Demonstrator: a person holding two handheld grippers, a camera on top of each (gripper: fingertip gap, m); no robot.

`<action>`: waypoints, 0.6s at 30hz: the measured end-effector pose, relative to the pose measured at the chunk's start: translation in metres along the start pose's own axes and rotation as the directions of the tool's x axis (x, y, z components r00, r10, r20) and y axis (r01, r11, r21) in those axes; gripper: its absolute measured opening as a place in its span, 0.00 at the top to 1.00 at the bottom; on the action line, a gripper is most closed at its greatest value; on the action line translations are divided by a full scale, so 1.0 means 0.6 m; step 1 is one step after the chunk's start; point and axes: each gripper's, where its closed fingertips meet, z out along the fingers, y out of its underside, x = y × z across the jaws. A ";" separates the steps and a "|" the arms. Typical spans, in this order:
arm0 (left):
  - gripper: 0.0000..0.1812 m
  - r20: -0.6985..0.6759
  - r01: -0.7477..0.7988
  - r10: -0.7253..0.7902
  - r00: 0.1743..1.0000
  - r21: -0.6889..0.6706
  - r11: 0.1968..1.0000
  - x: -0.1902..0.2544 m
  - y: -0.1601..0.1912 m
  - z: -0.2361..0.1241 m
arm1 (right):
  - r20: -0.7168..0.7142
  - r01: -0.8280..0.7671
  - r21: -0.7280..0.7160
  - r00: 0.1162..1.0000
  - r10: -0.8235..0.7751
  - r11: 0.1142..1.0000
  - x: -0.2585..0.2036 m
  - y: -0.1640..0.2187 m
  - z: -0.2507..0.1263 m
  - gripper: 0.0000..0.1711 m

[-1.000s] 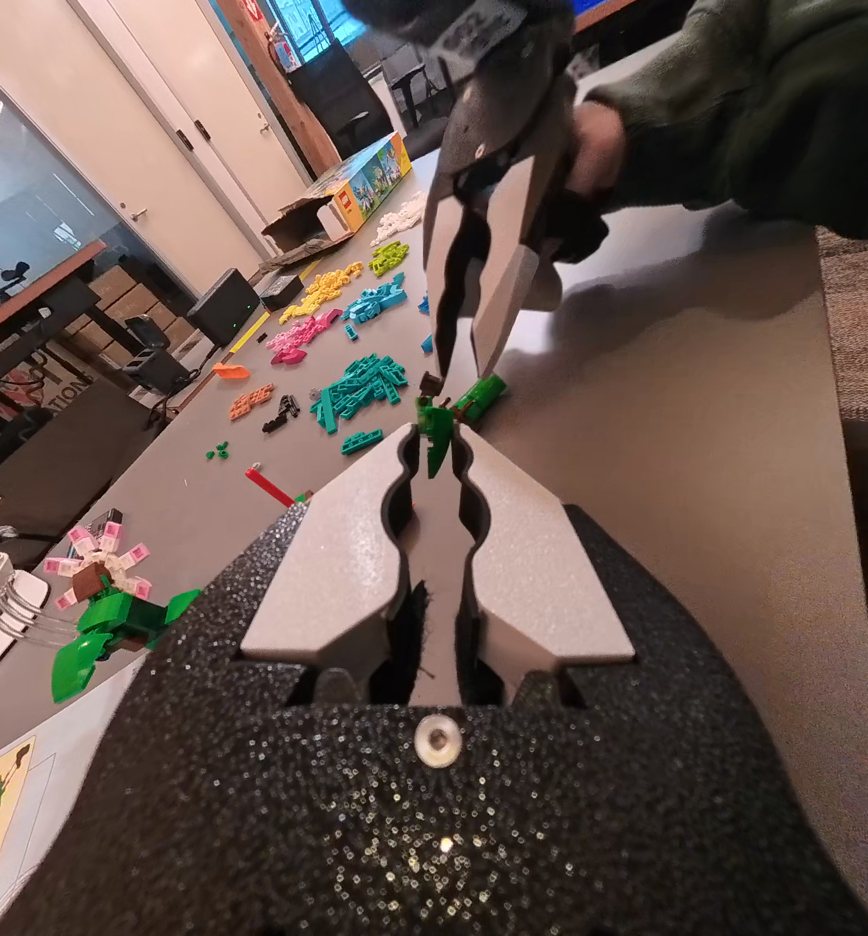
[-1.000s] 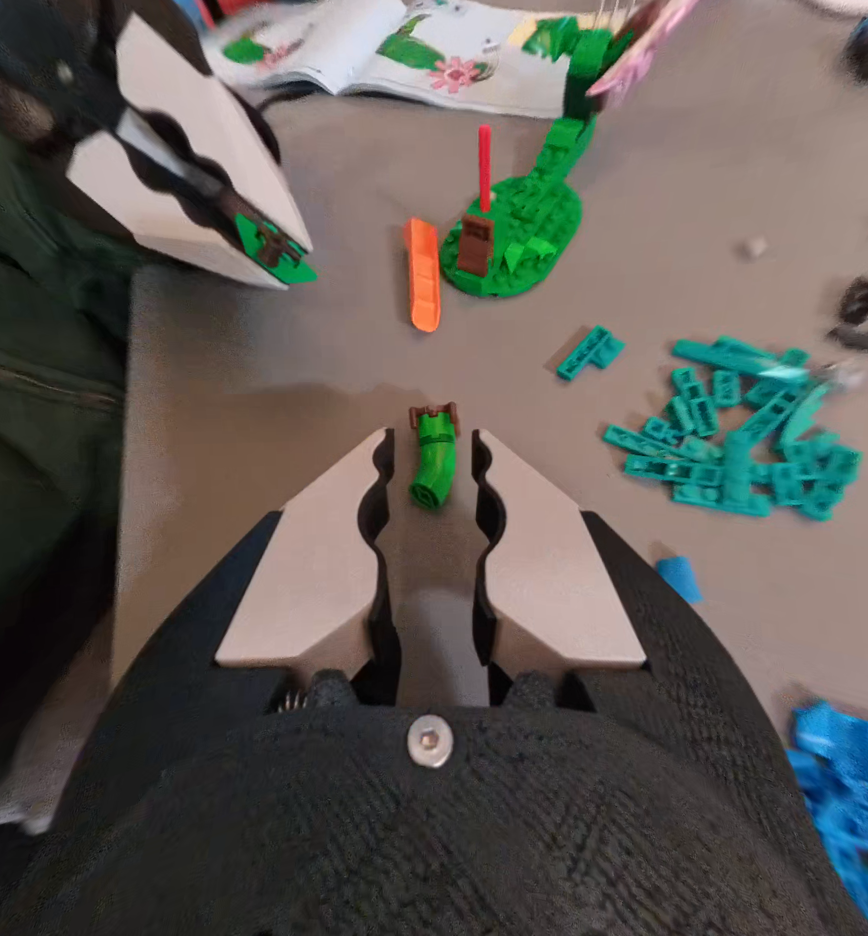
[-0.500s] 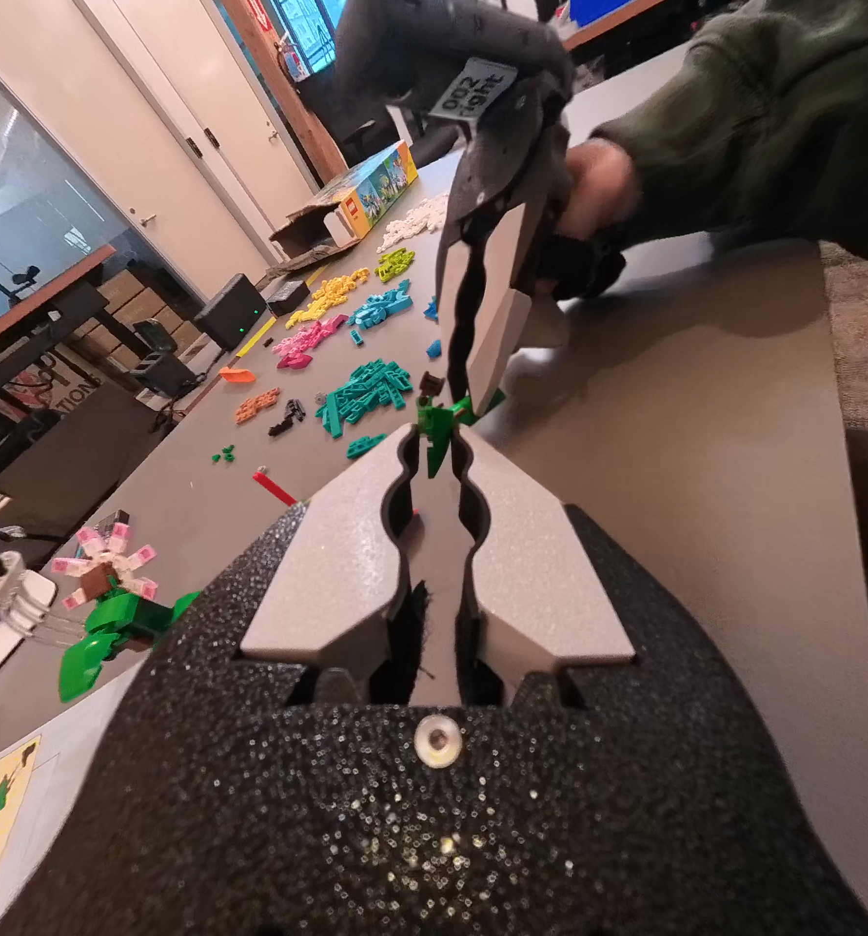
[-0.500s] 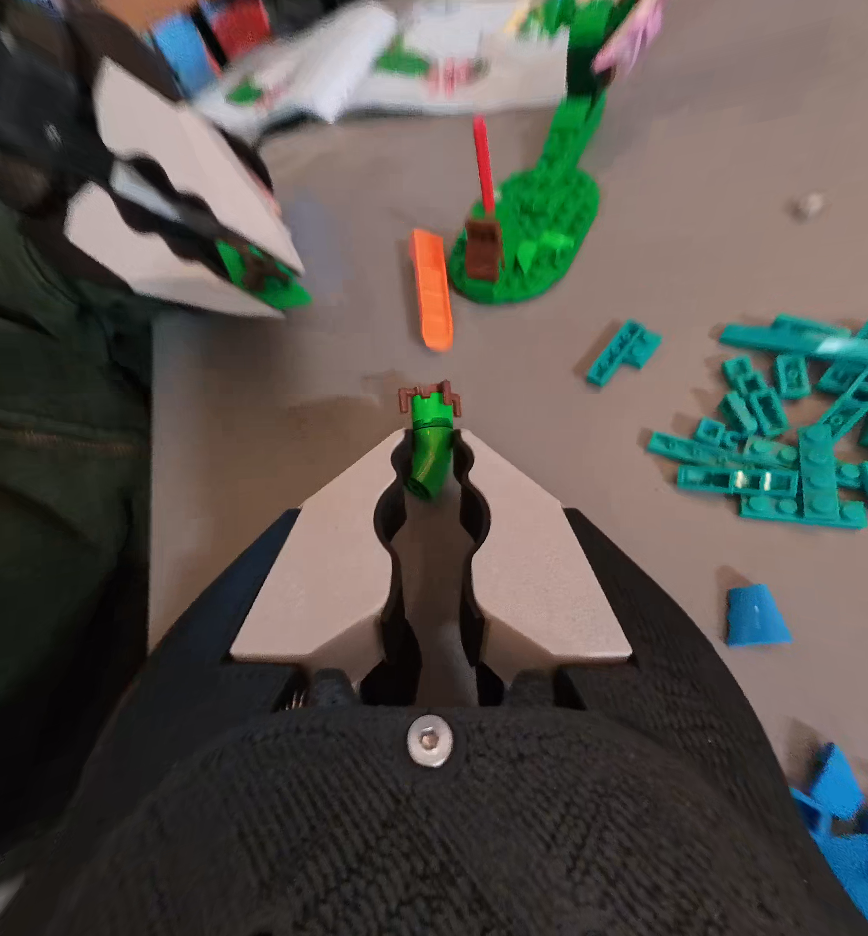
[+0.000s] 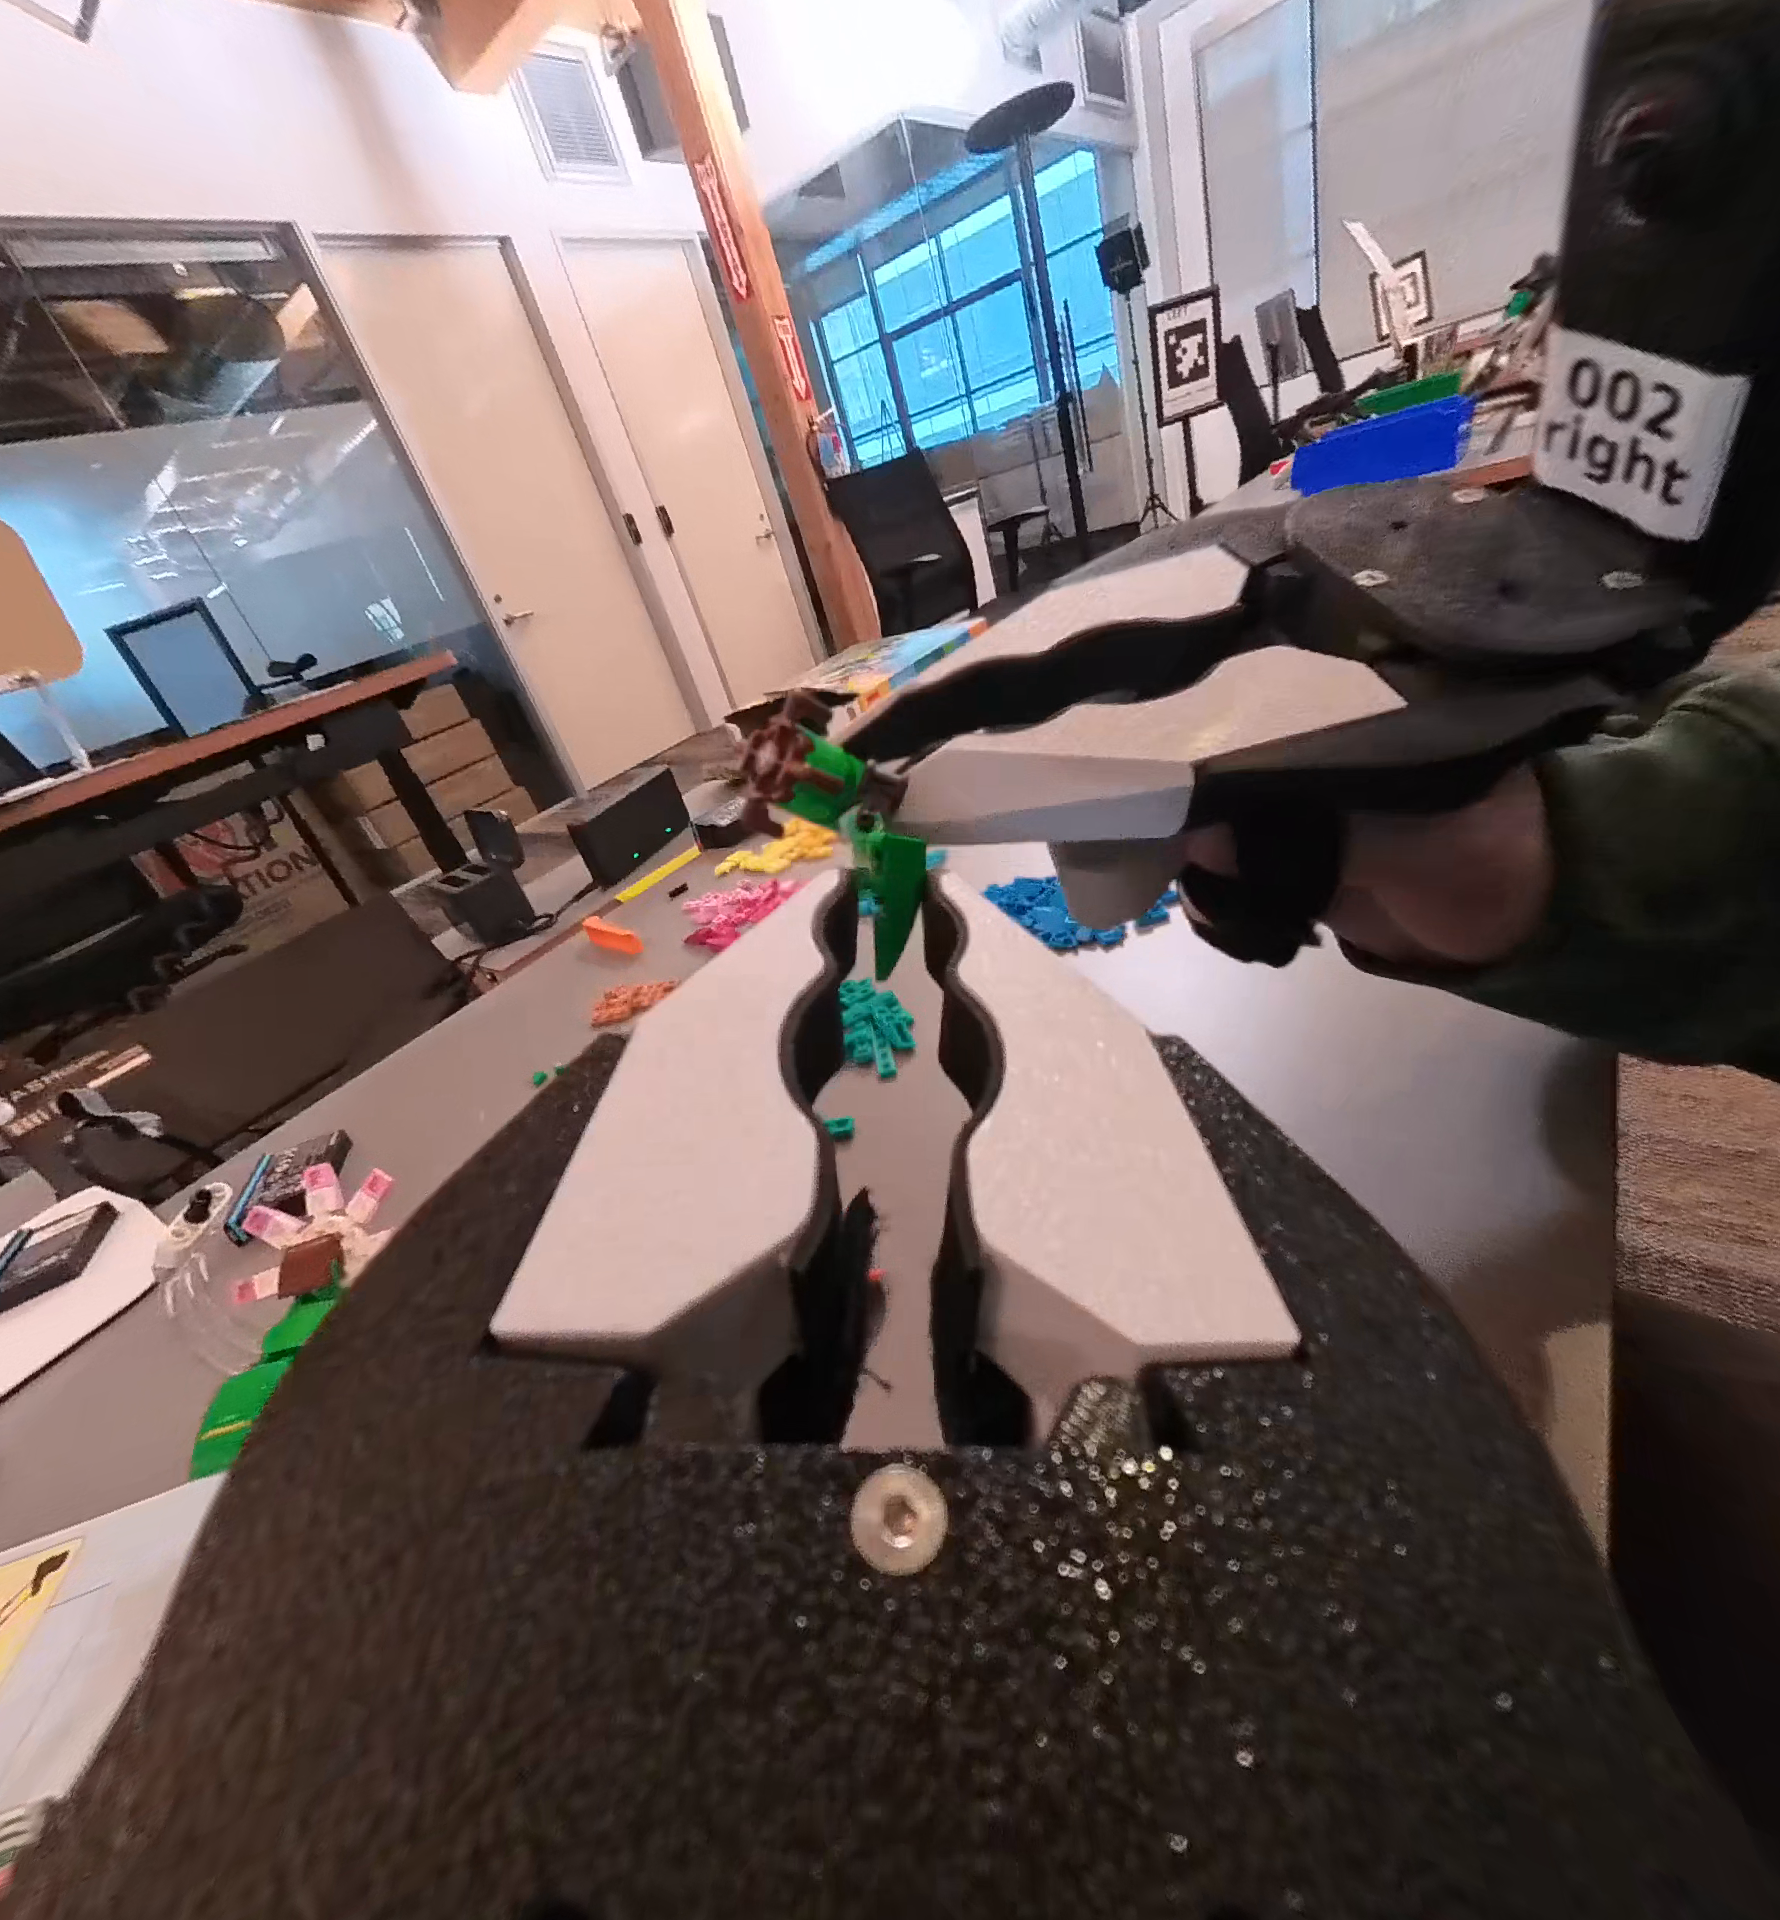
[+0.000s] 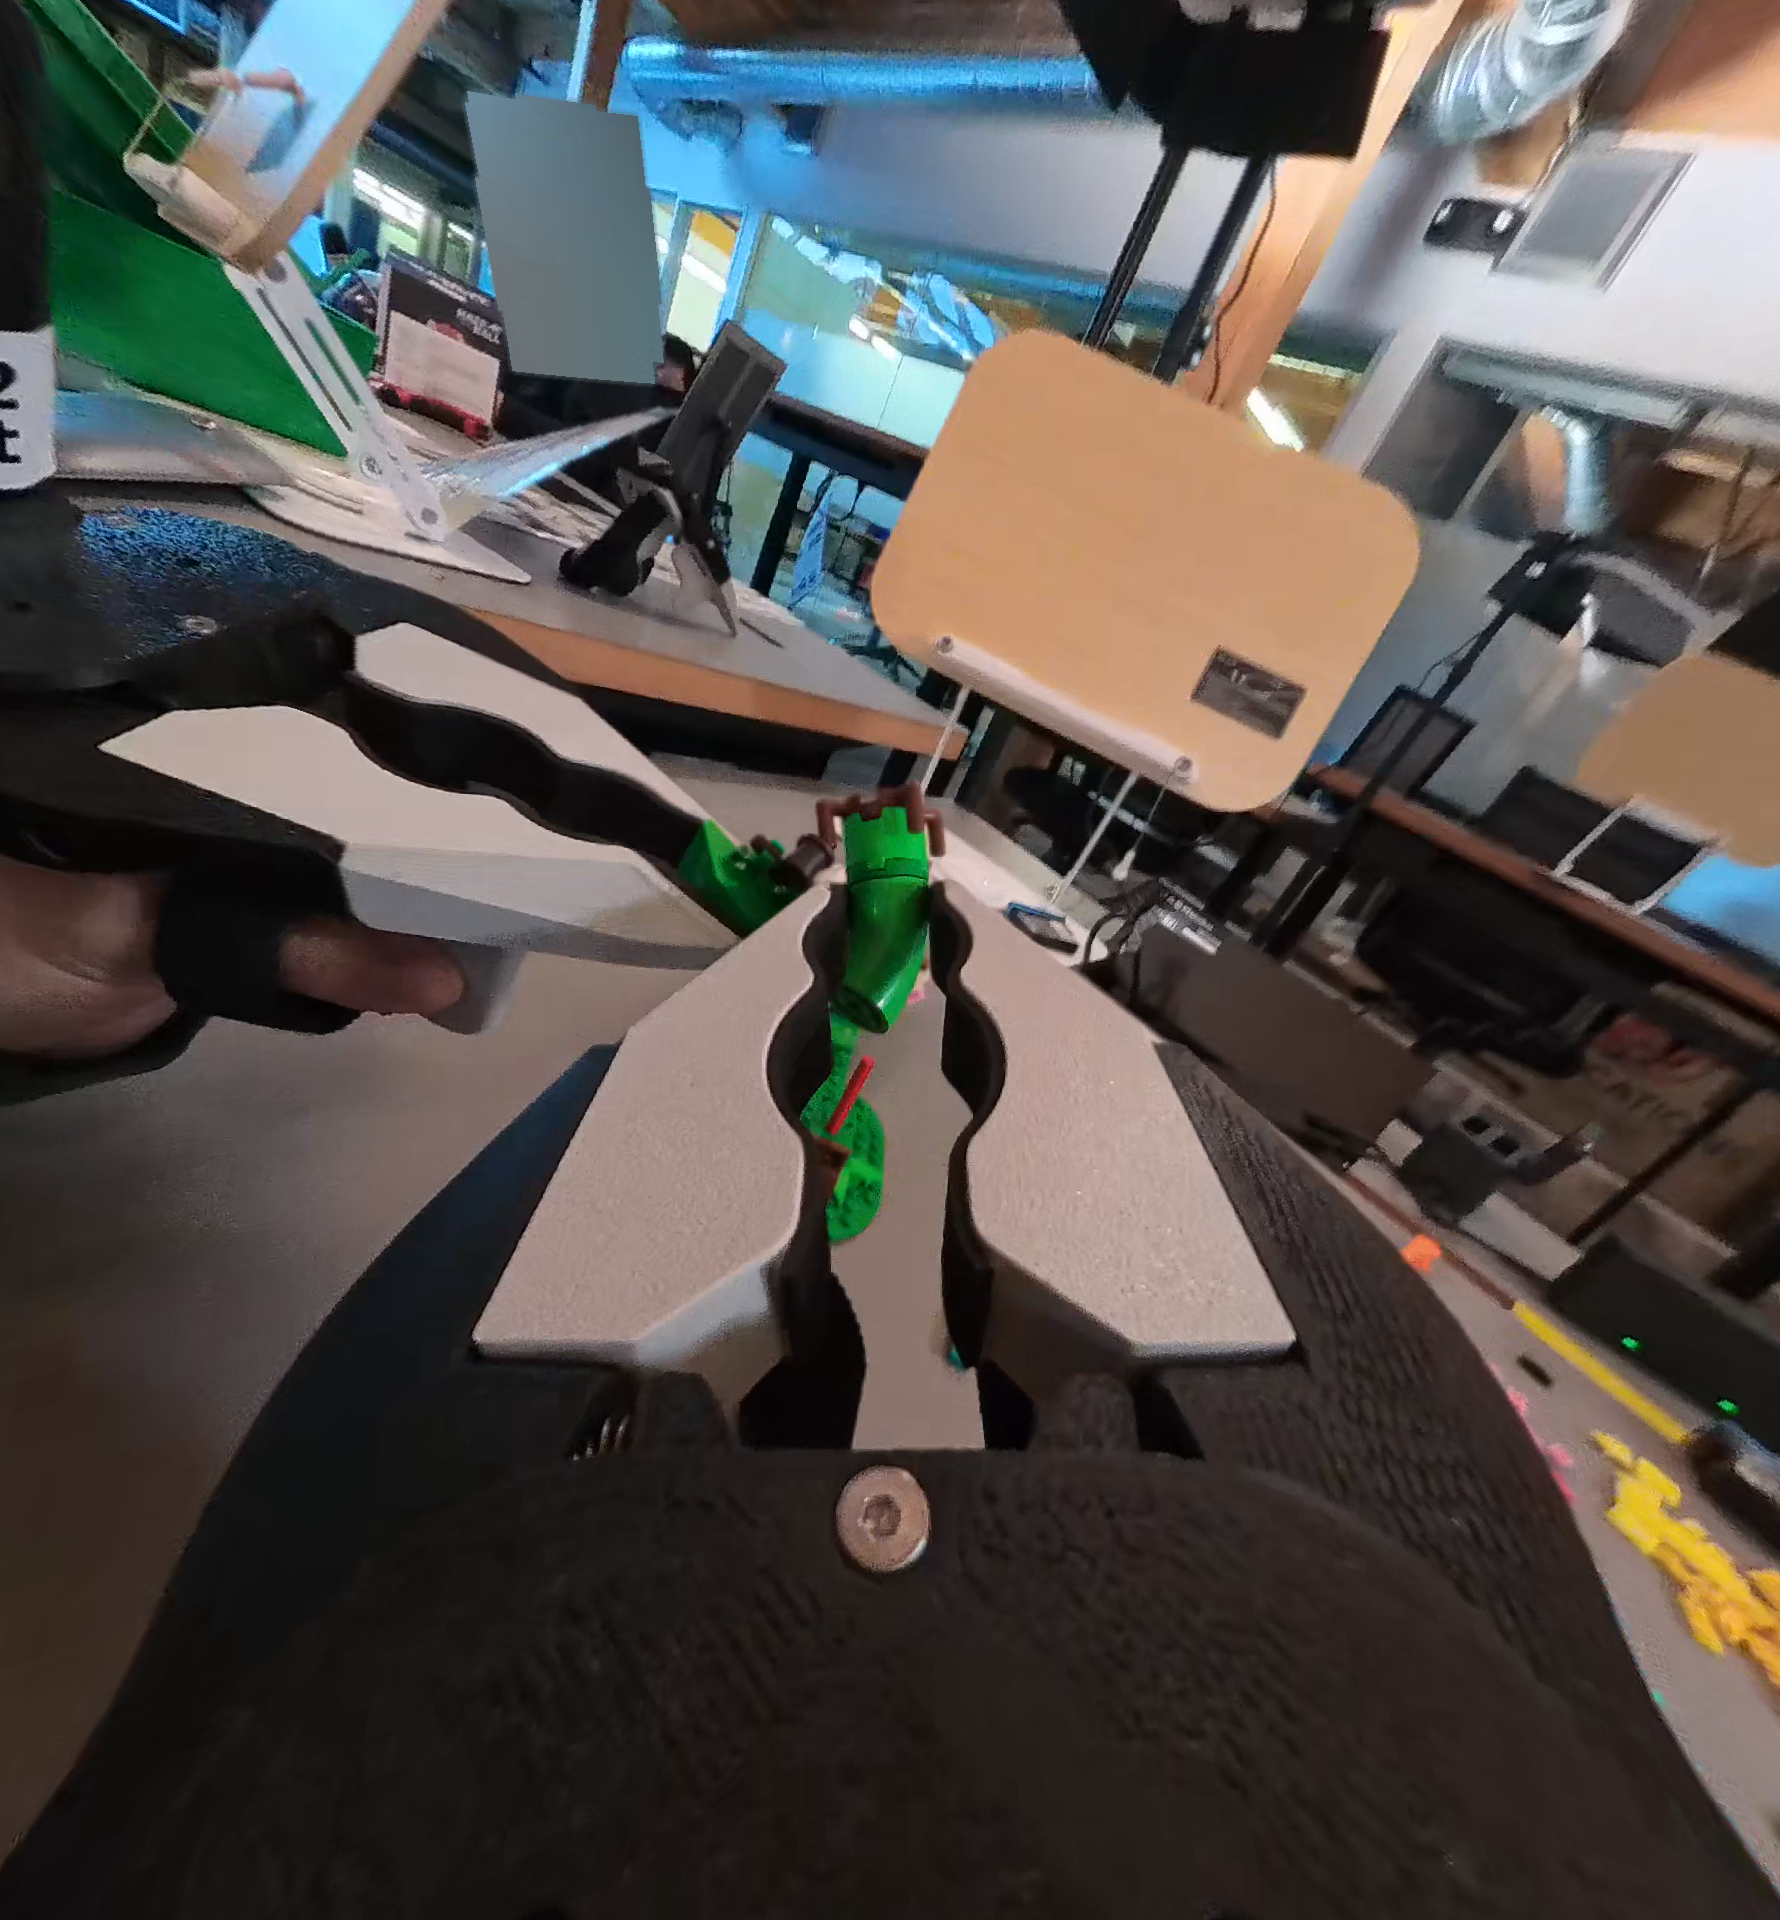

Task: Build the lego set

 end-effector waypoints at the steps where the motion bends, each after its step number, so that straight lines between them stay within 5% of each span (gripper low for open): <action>1: 0.95 0.006 -0.009 0.009 1.000 0.005 1.000 0.000 -0.002 -0.001 | -0.003 0.012 0.004 1.000 -0.012 1.000 -0.002 -0.003 -0.001 0.92; 9: 0.94 0.105 -0.212 0.212 0.972 -0.013 0.977 -0.006 -0.012 -0.012 | 0.002 0.069 0.010 0.998 -0.069 0.998 -0.010 -0.005 -0.004 0.92; 18: 0.95 0.112 -0.244 0.244 0.963 -0.010 0.970 -0.006 -0.006 -0.017 | -0.009 0.083 -0.009 0.997 -0.083 0.997 -0.005 0.006 -0.001 0.92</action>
